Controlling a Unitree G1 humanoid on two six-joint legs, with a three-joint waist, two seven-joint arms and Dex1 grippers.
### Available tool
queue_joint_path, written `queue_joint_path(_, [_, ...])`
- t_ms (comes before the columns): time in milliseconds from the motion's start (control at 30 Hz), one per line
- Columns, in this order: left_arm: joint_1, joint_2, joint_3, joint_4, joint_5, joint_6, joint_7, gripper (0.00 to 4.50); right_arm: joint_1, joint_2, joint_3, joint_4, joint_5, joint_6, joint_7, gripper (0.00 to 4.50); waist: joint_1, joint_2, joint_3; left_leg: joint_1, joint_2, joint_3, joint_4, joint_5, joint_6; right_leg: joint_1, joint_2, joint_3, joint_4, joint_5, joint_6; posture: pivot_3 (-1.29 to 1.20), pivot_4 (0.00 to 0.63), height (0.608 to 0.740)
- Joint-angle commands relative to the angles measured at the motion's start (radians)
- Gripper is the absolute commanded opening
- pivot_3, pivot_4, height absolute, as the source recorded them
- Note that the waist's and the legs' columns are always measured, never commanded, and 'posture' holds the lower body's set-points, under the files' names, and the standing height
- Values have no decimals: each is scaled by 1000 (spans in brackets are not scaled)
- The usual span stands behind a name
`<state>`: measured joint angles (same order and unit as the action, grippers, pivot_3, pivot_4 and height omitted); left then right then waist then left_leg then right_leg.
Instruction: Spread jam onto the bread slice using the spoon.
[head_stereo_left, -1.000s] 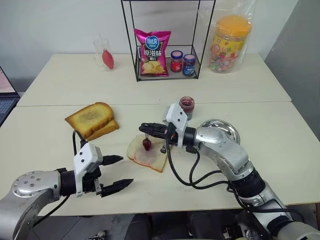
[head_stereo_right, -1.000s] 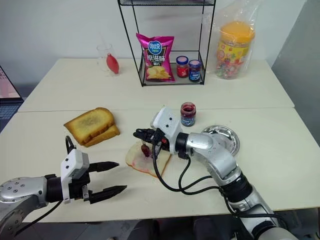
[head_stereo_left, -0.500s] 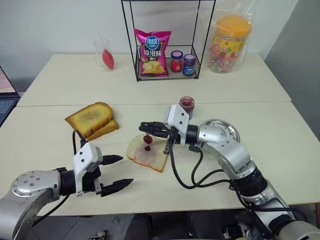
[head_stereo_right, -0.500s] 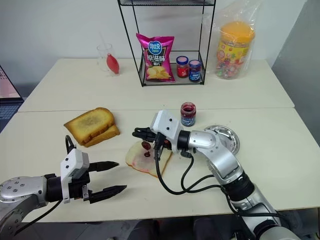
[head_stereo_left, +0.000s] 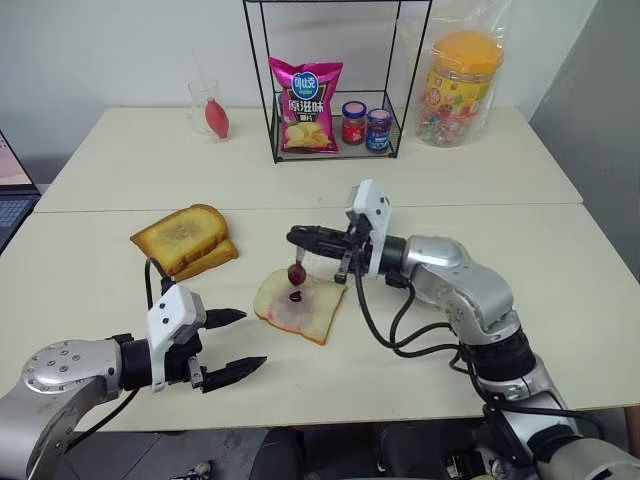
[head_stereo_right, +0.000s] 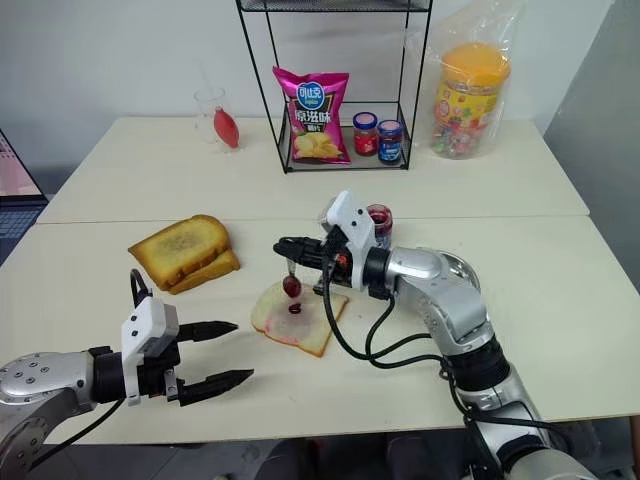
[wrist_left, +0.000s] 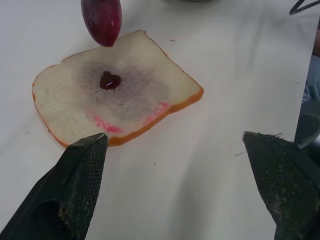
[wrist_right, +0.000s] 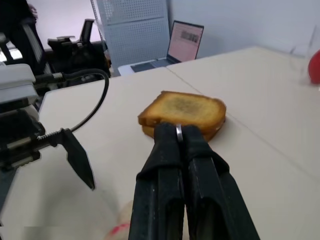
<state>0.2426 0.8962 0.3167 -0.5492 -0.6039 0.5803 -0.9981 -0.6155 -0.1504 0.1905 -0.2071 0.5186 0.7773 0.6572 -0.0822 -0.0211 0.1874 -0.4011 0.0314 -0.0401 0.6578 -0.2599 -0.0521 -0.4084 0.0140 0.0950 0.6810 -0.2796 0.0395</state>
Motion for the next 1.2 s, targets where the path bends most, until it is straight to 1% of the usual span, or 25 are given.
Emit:
queue_joint_path(33, [-6, 11, 10, 2, -1, -19, -18, 4500, 13, 45, -84, 8, 90, 80, -57, 36, 0, 0, 0, 0, 0, 0, 0, 0, 0, 0, 0, 0, 0, 0, 0, 0, 150, 740])
queue_joint_path(133, [-5, 10, 13, 9, 0, -24, -26, 4500, 27, 92, -136, 51, 133, 126, -104, 36, -1, 0, 0, 0, 0, 1, 0, 0, 0, 0, 0, 1, 0, 0, 0, 0, 150, 740])
queue_joint_path(267, [7, 8, 13, 29, 13, -42, -40, 4500, 28, 152, -198, 177, 147, 121, -150, 36, -1, 0, 0, 1, 0, 1, 0, 0, 0, 0, 0, 1, 0, 0, 0, 0, 150, 740])
queue_joint_path(667, [30, -13, 7, 37, 37, -81, -35, 4500, 0, 194, -262, 383, 124, 53, -202, 36, -2, 0, 0, 0, 0, 2, 0, 0, 0, 0, 0, 1, 0, 0, 0, 0, 150, 740])
queue_joint_path(967, [16, -20, -8, 38, 43, -87, -29, 4500, -71, 275, -338, 508, 146, -1, -281, 36, -3, 0, 0, 1, 0, 2, 0, 0, 0, 0, 0, 1, 0, 0, 0, 0, 150, 740])
queue_joint_path(1067, [9, -20, -13, 40, 44, -89, -30, 4500, -97, 300, -385, 529, 181, 34, -327, 36, -3, 0, 0, 0, 0, 2, 0, 0, 0, 0, 0, 1, 0, 0, 0, 0, 150, 740])
queue_joint_path(1200, [4, -24, -10, 45, 36, -84, -29, 4500, -102, 297, -417, 526, 221, 107, -369, 36, -3, 0, 0, 0, 0, 2, 0, 0, 0, 0, 0, 1, 0, 0, 0, 0, 150, 740])
